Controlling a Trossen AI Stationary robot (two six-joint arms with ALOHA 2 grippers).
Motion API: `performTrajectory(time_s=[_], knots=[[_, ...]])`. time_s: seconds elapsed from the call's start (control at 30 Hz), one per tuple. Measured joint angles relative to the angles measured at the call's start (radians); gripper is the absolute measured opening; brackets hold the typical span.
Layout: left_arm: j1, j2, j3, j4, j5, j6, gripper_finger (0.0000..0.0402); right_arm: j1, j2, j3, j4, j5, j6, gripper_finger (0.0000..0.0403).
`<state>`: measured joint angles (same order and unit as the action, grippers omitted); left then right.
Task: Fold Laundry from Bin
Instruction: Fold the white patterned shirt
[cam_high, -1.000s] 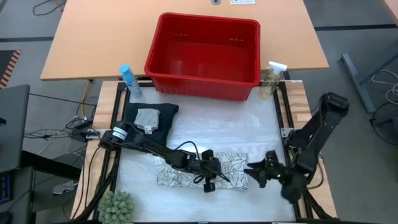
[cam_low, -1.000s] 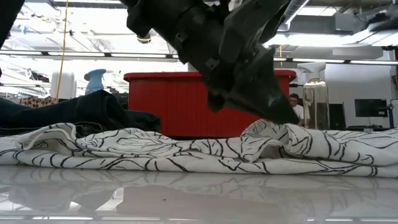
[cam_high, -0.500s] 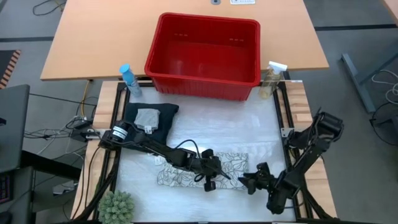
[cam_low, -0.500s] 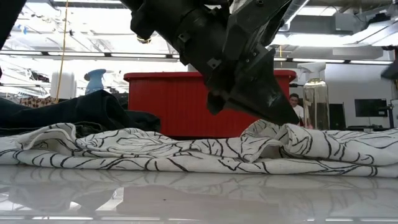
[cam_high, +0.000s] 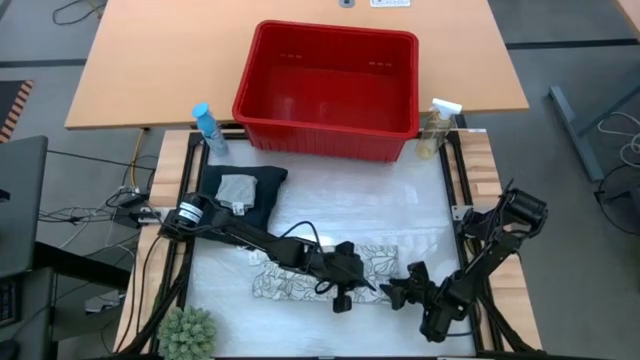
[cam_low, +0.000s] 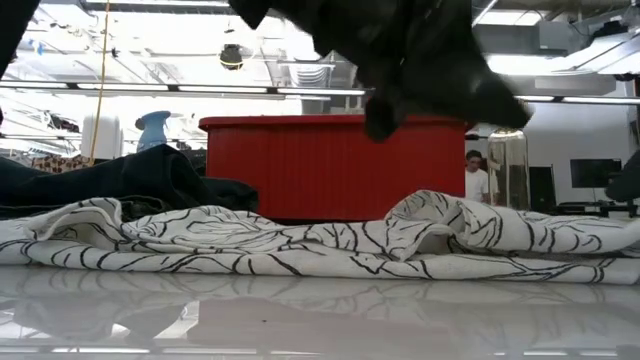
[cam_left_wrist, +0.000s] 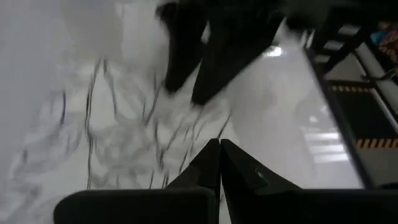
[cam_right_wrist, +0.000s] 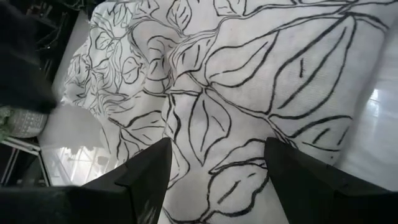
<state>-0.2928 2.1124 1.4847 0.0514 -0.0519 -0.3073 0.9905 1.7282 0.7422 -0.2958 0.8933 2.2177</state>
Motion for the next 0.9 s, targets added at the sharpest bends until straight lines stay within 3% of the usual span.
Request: performTrajectory(time_s=[0.4,0.73,0.9], knots=[[0.001,0.08,0.01,0.017,-0.067,0.031,0.0,-0.01,-0.001,0.0,-0.001,-0.002,0.0,0.0285],[0.002,0.054,0.01,-0.311,-0.088,-0.1,0.0,-0.013,-0.001,0.0,-0.007,-0.005,0.0,0.0285],[-0.012,0.032,0.011,-0.351,-0.056,-0.147,0.0,-0.022,-0.001,0.0,-0.01,-0.005,0.0,0.0285]])
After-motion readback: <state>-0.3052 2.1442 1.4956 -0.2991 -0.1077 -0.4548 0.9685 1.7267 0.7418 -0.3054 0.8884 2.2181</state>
